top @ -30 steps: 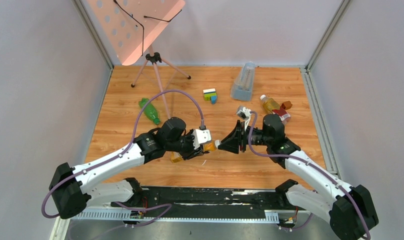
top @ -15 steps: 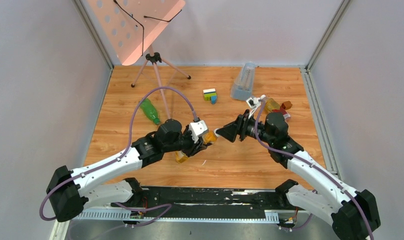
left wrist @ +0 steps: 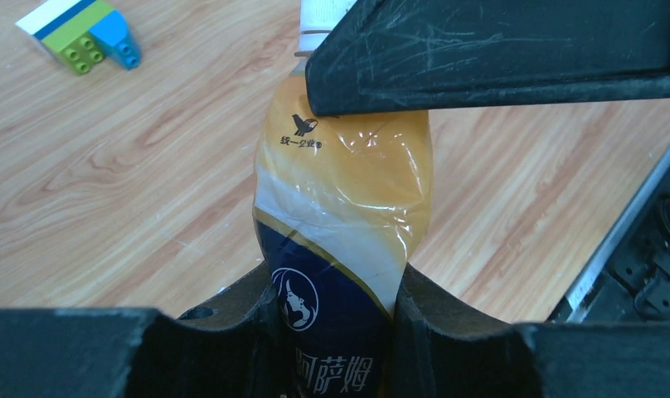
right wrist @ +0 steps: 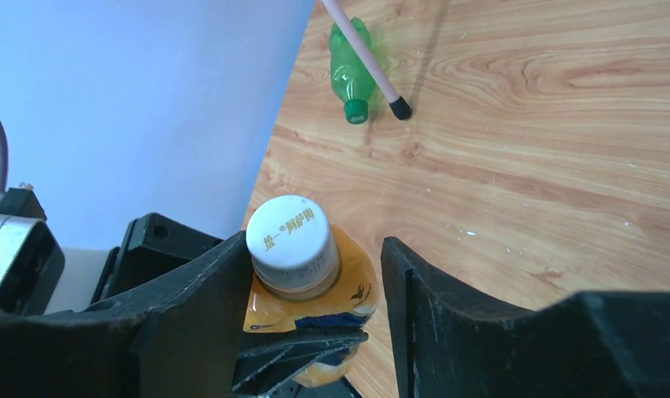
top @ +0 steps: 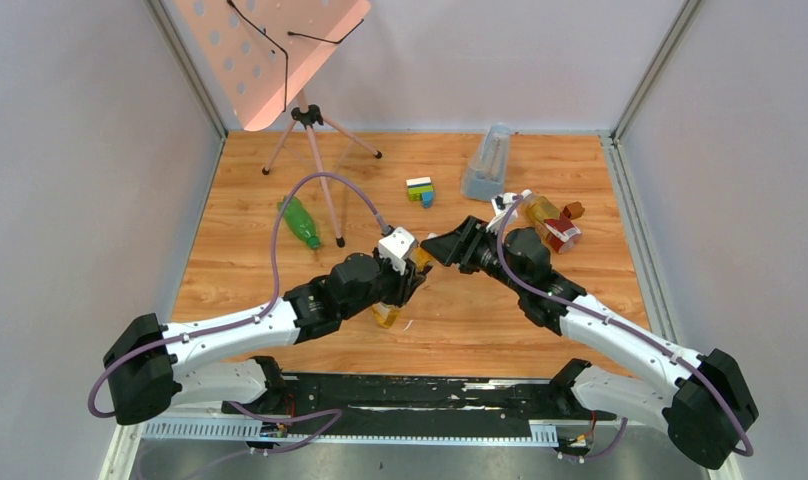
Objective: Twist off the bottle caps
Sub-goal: Unscrew the bottle cap from the plastic bottle.
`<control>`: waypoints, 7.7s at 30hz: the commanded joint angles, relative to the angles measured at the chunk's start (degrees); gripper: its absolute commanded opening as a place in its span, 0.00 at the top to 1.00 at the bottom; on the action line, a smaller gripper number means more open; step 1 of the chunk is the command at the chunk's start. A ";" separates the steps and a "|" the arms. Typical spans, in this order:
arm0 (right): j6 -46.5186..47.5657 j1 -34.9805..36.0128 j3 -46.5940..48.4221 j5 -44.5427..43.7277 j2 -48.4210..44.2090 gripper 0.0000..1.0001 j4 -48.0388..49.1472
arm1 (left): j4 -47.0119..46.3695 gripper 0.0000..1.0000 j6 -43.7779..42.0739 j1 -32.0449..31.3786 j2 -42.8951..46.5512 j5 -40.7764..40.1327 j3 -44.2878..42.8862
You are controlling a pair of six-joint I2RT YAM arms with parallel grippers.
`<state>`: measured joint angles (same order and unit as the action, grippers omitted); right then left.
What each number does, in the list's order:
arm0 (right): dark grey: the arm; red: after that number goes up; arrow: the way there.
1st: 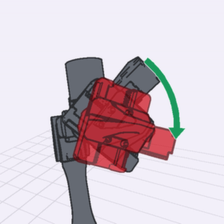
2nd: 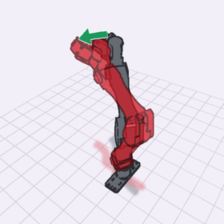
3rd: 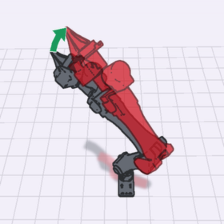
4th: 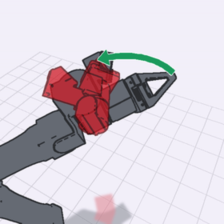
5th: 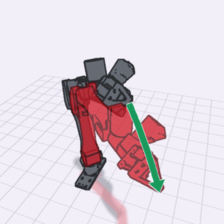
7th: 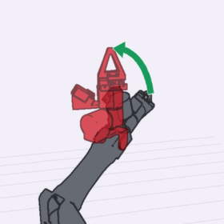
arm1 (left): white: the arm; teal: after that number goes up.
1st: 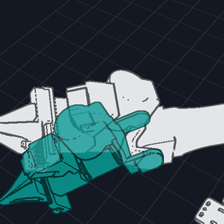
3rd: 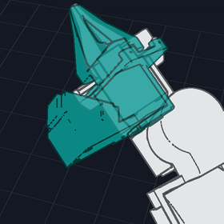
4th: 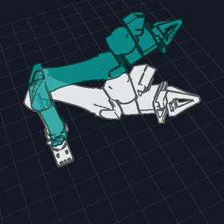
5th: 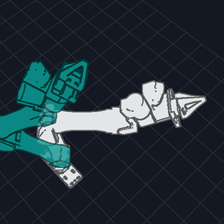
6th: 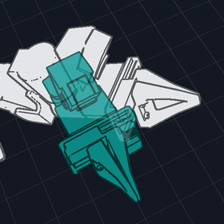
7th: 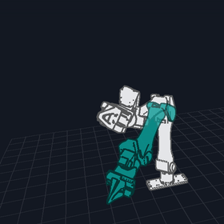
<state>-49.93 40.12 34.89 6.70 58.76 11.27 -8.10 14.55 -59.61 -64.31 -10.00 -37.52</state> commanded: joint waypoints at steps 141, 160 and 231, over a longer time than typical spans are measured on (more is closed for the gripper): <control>2.20 2.86 11.51 -9.80 3.64 0.54 2.67 | 5.58 1.00 1.92 -8.15 -2.98 -21.54 -13.21; 0.60 2.82 10.79 -10.90 4.12 0.58 4.88 | 5.90 1.00 1.54 -8.24 -2.88 -20.38 -13.02; 13.64 -12.43 11.06 22.63 -8.04 0.15 -11.87 | 20.04 1.00 -5.28 17.26 2.00 28.52 -10.10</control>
<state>-39.66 28.82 42.87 36.95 48.90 17.47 -17.26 24.91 -42.15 -60.47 30.59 -40.97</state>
